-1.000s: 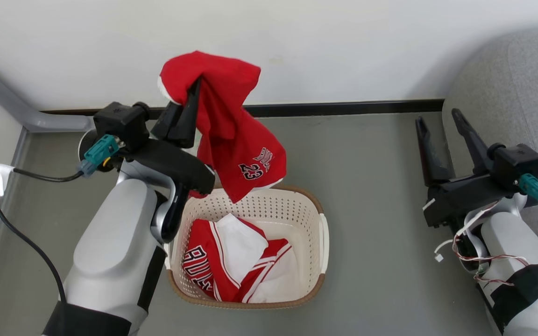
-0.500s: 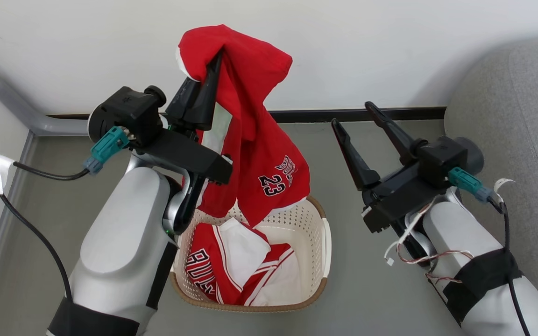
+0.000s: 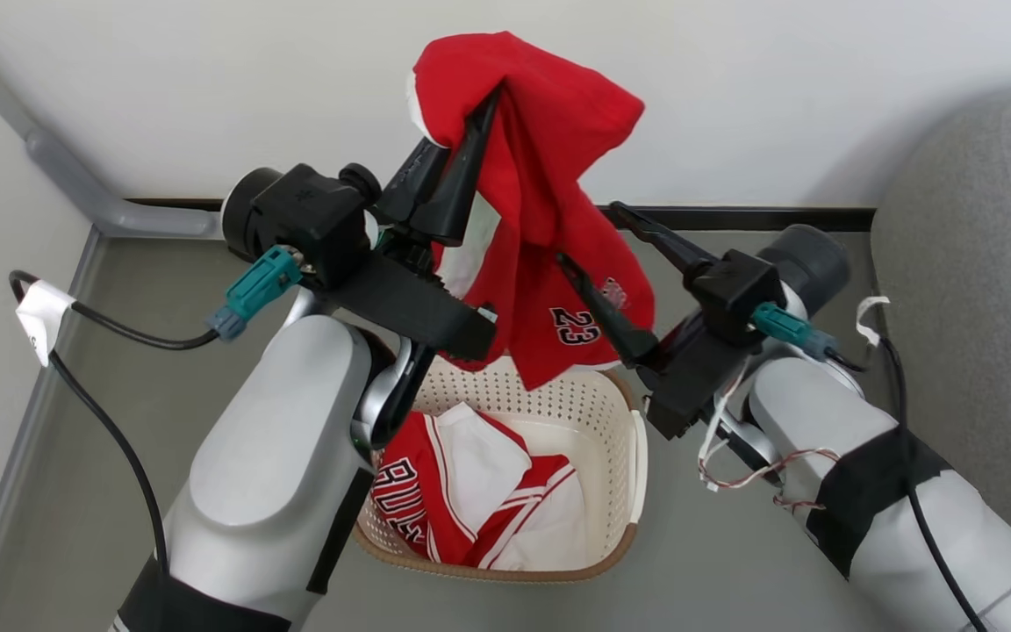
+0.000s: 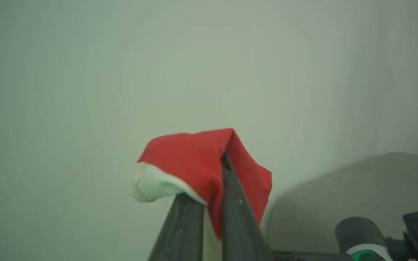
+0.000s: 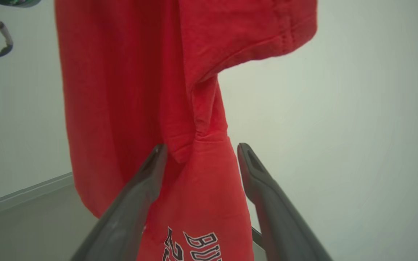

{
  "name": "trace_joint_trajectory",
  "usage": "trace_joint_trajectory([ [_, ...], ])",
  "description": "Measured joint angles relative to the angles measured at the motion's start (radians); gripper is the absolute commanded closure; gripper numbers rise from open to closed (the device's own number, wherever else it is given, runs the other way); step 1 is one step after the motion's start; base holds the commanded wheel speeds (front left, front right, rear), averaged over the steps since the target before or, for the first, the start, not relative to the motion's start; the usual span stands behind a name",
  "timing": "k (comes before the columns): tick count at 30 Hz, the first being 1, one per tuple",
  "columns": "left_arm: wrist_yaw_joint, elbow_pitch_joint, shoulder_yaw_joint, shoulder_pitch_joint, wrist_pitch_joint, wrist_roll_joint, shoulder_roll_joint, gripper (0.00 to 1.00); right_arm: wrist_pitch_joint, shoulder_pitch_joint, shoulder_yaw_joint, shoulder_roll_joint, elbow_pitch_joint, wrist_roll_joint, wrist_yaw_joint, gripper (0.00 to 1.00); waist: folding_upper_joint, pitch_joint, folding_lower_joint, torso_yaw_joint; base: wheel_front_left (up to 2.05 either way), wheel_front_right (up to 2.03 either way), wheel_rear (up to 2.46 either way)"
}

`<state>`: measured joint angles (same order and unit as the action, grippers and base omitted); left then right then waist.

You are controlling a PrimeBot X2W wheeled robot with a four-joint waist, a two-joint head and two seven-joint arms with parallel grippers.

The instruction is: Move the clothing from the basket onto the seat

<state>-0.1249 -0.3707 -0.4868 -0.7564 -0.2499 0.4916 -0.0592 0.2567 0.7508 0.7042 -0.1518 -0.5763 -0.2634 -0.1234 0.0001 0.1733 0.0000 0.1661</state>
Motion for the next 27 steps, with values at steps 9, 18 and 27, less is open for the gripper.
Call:
trace_joint_trajectory([
  [9,0.000,0.050,-0.055,-0.016,-0.001,0.009,0.006,1.00,0.000,0.118,0.070,0.016,-0.148,-0.003,0.000,0.00,0.0000,0.002,0.0000,0.054,0.00,0.00,0.00],
  [18,0.000,0.068,-0.068,-0.013,-0.003,0.018,0.010,1.00,0.000,0.166,0.103,0.051,-0.238,-0.063,0.000,1.00,0.0000,0.005,0.0000,0.096,0.00,0.00,0.00],
  [27,0.001,0.047,-0.014,0.018,-0.003,0.019,-0.004,0.05,0.000,0.181,0.109,0.062,-0.239,-0.137,0.000,1.00,0.0000,0.014,0.0000,0.094,0.00,0.00,0.00],
])
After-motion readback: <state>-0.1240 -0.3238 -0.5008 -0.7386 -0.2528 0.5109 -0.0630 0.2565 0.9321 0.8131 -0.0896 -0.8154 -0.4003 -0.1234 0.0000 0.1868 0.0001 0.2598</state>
